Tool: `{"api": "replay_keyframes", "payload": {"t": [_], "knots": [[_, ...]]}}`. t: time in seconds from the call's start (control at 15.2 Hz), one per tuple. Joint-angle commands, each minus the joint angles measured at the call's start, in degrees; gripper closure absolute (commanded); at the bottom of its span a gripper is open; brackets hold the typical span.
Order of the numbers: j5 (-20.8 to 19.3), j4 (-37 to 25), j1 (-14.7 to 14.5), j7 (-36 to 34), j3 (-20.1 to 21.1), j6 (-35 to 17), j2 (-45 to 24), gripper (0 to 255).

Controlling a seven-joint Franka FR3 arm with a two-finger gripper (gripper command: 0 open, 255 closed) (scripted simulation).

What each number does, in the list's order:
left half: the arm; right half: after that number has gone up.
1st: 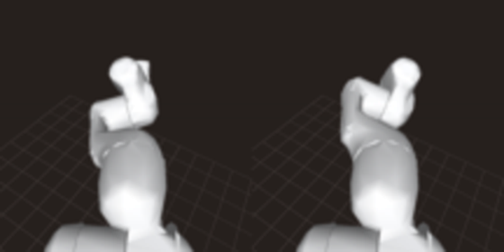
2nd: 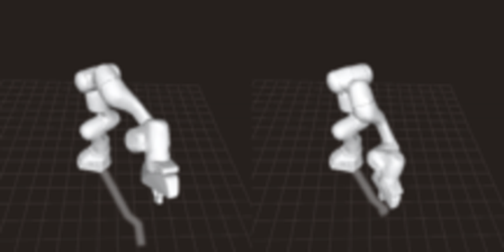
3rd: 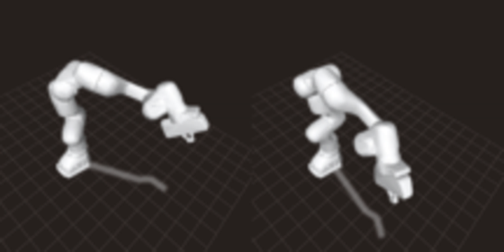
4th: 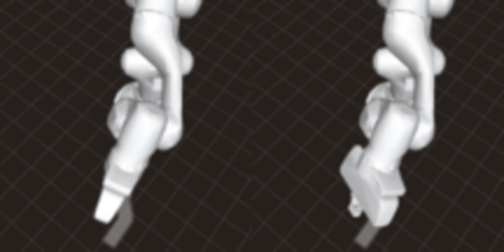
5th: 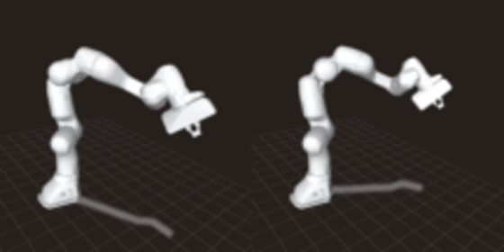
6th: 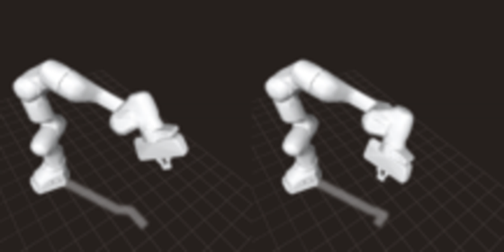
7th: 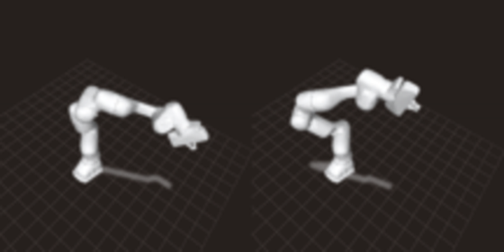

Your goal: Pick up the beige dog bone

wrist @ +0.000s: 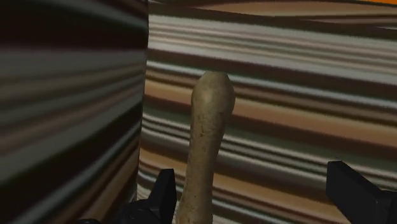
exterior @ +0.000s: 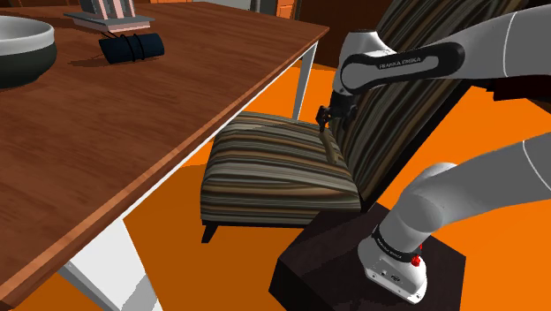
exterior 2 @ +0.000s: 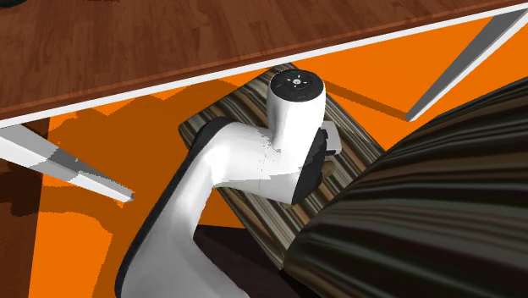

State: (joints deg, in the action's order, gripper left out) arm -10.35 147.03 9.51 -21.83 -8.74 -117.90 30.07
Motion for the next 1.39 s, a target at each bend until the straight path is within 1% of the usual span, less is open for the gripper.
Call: {"api": "replay_keyframes", "payload": {"t": [0.0,0.4,0.86,0.99,1.06,1.32], "knots": [[-0.74,0.59,1.43,-1.9,-0.93,-4.51,-3.53,0],[-2.26,0.52,5.04,-7.51,-3.4,-15.74,-14.05,0],[-2.6,2.69,5.13,-8.03,-3.83,-22.15,-18.31,0],[-2.62,2.84,5.14,-8.07,-3.86,-22.68,-18.69,0],[-2.67,2.93,5.21,-7.96,-3.95,-22.79,-18.69,255],[-2.65,2.89,5.19,-7.98,-3.92,-22.67,-18.62,255]]}}
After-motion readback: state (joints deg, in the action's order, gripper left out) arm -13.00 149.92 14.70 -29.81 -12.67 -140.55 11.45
